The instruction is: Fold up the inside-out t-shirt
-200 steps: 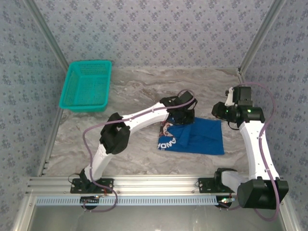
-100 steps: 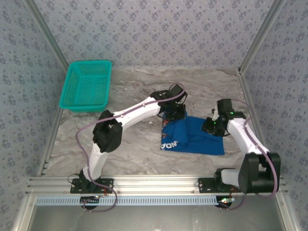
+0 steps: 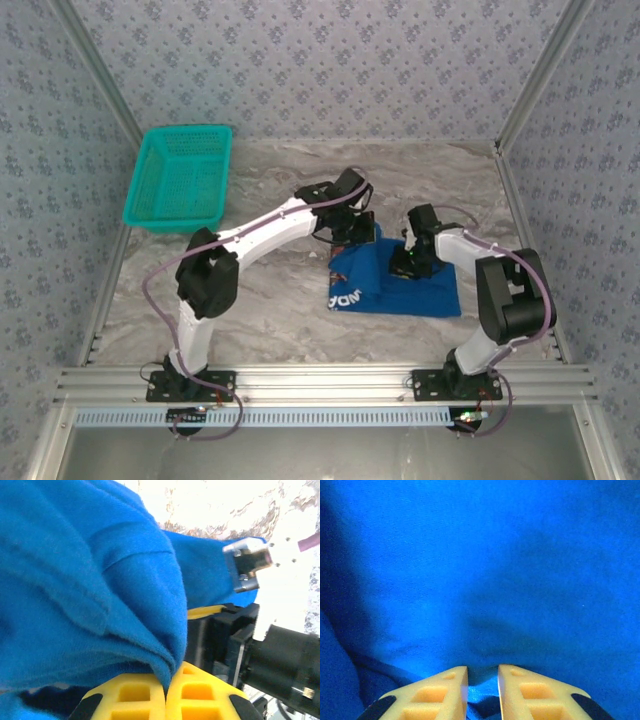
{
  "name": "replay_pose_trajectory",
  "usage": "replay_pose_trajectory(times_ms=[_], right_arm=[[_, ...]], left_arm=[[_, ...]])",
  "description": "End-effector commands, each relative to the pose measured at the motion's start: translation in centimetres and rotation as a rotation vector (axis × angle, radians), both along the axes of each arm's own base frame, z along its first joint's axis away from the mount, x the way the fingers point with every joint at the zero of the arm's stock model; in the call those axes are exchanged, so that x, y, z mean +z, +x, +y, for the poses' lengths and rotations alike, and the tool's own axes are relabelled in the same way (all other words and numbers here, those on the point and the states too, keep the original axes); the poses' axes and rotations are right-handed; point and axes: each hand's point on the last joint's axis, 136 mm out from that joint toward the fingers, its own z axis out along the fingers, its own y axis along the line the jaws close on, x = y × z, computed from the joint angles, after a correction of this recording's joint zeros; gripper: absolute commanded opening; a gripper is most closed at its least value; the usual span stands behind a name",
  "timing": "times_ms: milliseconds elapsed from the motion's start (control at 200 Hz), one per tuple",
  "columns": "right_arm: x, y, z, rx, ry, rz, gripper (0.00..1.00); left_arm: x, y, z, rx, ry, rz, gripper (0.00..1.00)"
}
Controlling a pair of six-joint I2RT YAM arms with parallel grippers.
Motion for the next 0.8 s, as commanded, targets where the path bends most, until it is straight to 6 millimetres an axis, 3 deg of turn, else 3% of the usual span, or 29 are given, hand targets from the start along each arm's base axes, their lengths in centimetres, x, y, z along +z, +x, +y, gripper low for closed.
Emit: replay_pose_trajectory(times_ms=[0,205,395,615,794], right_arm=[[-0.5,0.8,1.9,0.016,0.02,0.001,0.25],[-0.2,1.9,4.3,0.061,0.016,-0.008,0.25],[3.4,3.2,3.8,0.057,0.046,-0.076,0.28],[6.6,3.6,1.5,0.036,0.033,-0.13,0.29],[7.3,2.4,-2.1,-0.017,-0.009,-0.113,0.29]], left_arm=[[3.1,-0.1,0.6,-0.019,-0.059,-0.048,0.0],[3.4,0.2,2.1,0.007,-0.058,-0.053,0.0],[4.1,0.4,1.3,0.02,-0.093,-0.05,0.0],[3.5,0.2,0.0,0.007,-0.092,-0.028,0.0],[3.7,-0.1,-1.2,-0.003,-0.107,-0.017,0.0]])
